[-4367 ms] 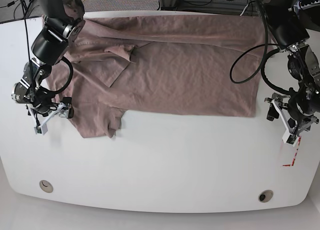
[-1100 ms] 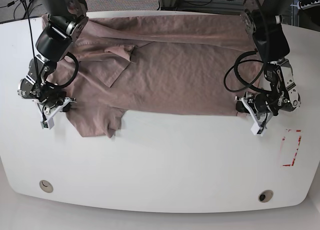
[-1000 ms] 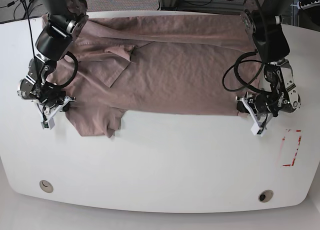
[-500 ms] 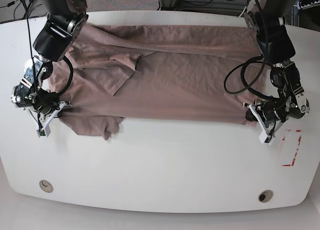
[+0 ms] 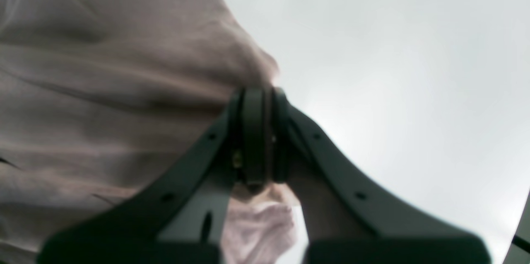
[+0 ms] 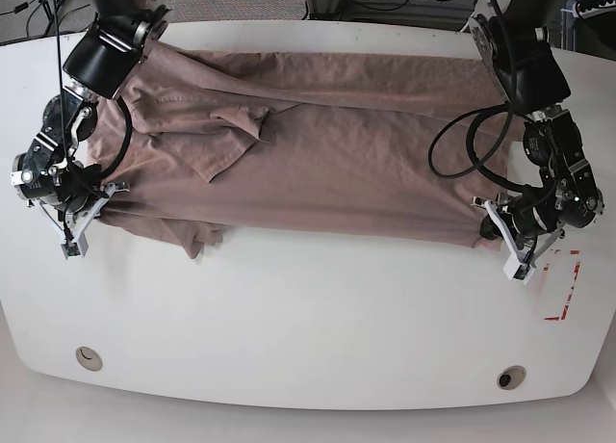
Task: Fold the T-shirt properly
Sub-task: 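Lift the grasped fabric with both grippers and fold it toward the collar edge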
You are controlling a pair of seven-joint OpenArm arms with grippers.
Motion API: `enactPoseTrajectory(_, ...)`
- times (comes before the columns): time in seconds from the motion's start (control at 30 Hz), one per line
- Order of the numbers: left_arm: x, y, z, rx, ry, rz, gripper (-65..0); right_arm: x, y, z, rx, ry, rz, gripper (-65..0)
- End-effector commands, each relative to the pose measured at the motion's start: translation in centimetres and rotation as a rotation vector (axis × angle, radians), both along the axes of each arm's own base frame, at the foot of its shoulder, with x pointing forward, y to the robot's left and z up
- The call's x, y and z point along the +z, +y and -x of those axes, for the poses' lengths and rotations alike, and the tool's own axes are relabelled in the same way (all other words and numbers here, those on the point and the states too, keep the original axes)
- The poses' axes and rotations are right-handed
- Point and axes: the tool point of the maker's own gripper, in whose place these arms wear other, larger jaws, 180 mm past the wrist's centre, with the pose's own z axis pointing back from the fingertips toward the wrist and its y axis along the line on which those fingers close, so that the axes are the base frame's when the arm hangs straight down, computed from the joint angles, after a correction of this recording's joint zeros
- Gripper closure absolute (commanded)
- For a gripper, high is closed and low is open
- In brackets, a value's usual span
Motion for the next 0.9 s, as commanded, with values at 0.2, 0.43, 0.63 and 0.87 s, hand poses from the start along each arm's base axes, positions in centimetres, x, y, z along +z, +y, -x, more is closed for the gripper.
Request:
enactPoseTrajectory(0.2, 3.0, 1.0, 0.0, -0.001, -0.078, -0.08, -4.7, 3.1, -1.7, 1.6, -0.02, 0.012, 0.126, -2.4)
enactPoseTrajectory(0.43, 3.2, 1.1, 1.2, -0.009, -0.092, -0.113, -4.7, 3.8, -2.0, 3.9, -0.028, 0.055, 0.19, -2.4)
enactPoseTrajectory(0.63, 2.8, 1.1, 2.7, -0.016, -0.082, -0.137, -4.7, 3.2, -1.7, 5.9, -0.017, 0.085, 0.221, -2.4)
enactPoseTrajectory(0.87, 1.9, 1.1, 4.3, -0.022, -0.057, -0.152, -4.7, 1.9, -0.6, 8.5, 0.001, 0.128, 0.228, -2.4)
